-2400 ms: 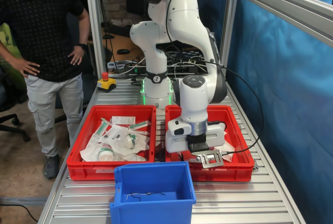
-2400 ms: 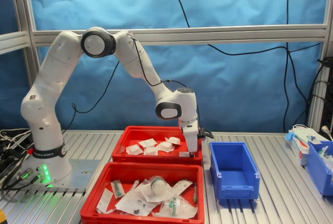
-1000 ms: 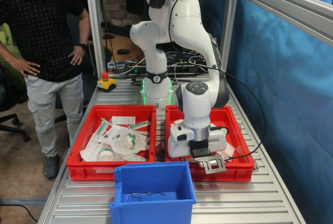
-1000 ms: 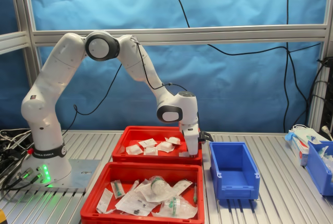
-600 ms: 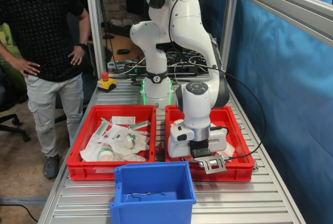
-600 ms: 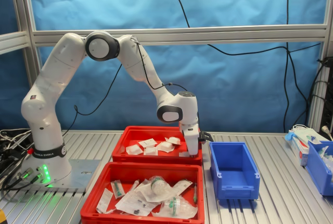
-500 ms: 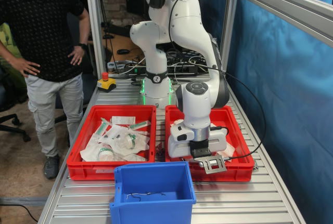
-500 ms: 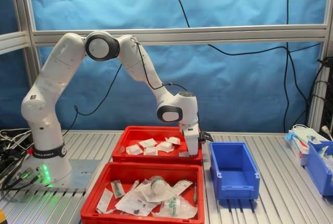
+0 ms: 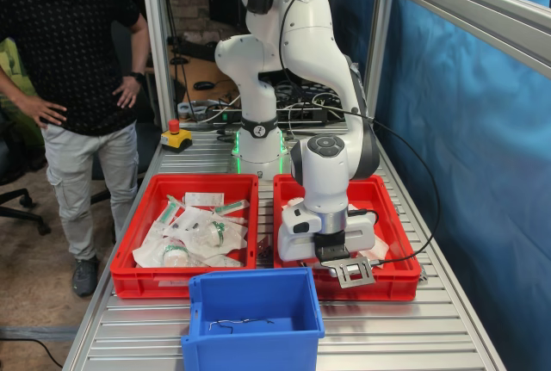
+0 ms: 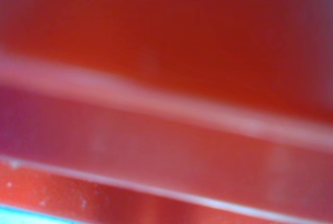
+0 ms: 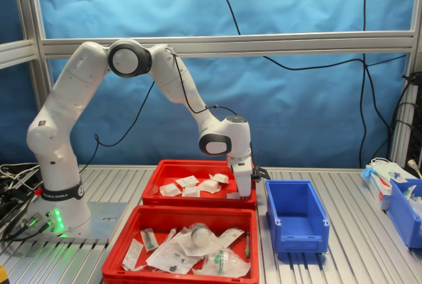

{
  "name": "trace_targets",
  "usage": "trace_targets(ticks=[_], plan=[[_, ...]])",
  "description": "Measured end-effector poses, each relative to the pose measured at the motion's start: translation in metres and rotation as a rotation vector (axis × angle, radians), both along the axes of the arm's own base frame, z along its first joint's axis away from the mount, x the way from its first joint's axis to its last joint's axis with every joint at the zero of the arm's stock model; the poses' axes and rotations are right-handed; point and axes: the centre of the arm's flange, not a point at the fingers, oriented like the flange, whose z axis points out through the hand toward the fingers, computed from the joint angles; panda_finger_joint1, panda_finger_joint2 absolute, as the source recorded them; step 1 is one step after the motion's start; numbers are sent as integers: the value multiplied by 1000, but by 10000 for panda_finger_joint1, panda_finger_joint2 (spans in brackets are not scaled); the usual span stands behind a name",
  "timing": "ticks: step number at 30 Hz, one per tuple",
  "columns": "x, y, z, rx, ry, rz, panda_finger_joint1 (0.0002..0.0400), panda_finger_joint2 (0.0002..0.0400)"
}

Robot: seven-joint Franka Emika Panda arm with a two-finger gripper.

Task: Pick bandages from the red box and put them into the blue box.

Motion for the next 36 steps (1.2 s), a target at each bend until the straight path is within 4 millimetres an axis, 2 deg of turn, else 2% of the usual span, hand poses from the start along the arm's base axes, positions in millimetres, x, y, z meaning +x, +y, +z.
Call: trace_targets(ticks=[3, 4, 6, 7, 10, 11, 14, 15, 19, 20, 23, 24, 28, 29, 36], plan=[[0, 0, 0, 0, 0, 0, 400, 400], [0, 0, 0, 0, 0, 1, 367, 367], [0, 1, 0, 0, 1, 1, 367, 367], [0, 1, 0, 0, 1, 2, 317, 317], [-1, 3, 0, 0, 1, 5, 317, 317], [-1, 3, 0, 0, 1, 5, 267, 267], [-1, 4, 0, 0, 0, 7, 267, 267], [-1, 4, 0, 0, -1, 7, 217, 217], [0, 4, 1, 0, -3, 7, 217, 217], [0, 5, 1, 1, -3, 8, 167, 167], [1, 5, 1, 1, -4, 8, 167, 167], [1, 5, 2, 1, -5, 8, 118, 118], [1, 6, 3, 2, -7, 9, 118, 118], [1, 6, 3, 2, -7, 9, 85, 85], [1, 6, 5, 2, -8, 9, 85, 85]])
